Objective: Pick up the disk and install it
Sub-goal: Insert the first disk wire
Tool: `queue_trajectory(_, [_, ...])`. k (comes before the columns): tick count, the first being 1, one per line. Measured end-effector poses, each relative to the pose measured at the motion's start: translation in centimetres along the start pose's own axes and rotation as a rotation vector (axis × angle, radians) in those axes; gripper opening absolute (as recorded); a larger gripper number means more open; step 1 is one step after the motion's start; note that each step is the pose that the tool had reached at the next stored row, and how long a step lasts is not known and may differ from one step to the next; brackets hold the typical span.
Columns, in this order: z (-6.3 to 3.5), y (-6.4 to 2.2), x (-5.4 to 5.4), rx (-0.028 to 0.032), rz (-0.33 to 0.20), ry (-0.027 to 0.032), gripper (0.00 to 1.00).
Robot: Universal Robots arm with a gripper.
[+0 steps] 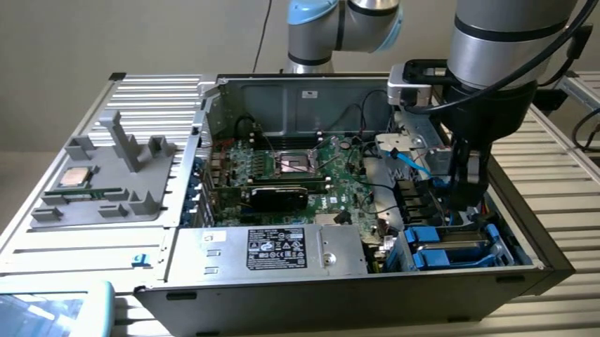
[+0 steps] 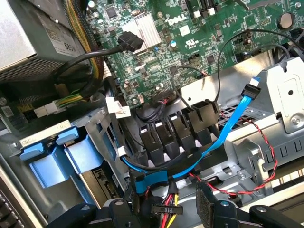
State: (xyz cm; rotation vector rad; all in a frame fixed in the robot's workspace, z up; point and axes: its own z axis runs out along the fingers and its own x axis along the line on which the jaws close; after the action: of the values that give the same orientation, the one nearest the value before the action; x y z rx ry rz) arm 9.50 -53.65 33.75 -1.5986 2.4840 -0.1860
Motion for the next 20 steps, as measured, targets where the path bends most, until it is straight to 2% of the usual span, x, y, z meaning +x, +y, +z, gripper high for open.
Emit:
queue_trajectory(3, [0.0, 0.0, 0.0, 0.0002, 0.002, 0.0006, 0.57])
queue_trajectory(5, [0.0, 0.0, 0.0, 0.0003, 0.003, 0.0006, 0.45])
queue_trajectory(6, [0.0, 0.0, 0.0, 0.0003, 0.004, 0.0007, 0.45])
queue_trajectory(7, [0.0, 0.0, 0.0, 0.0003, 0.004, 0.0008, 0.38])
queue_trajectory(11, [-0.01, 0.0, -0.01, 0.0005, 0.005, 0.0011, 0.37])
queue_trajectory(12, [-0.06, 0.01, -0.07, 0.0016, 0.005, 0.0028, 0.37])
queue_trajectory(15, [-0.5, 0.0, -0.21, 0.0095, 0.002, 0.0141, 0.37])
queue_trajectory(17, [-0.64, 0.07, -0.19, 0.015, -0.001, 0.0249, 0.37])
queue_trajectory(20, [-0.74, 0.24, -0.11, 0.0199, 0.001, 0.0358, 0.37])
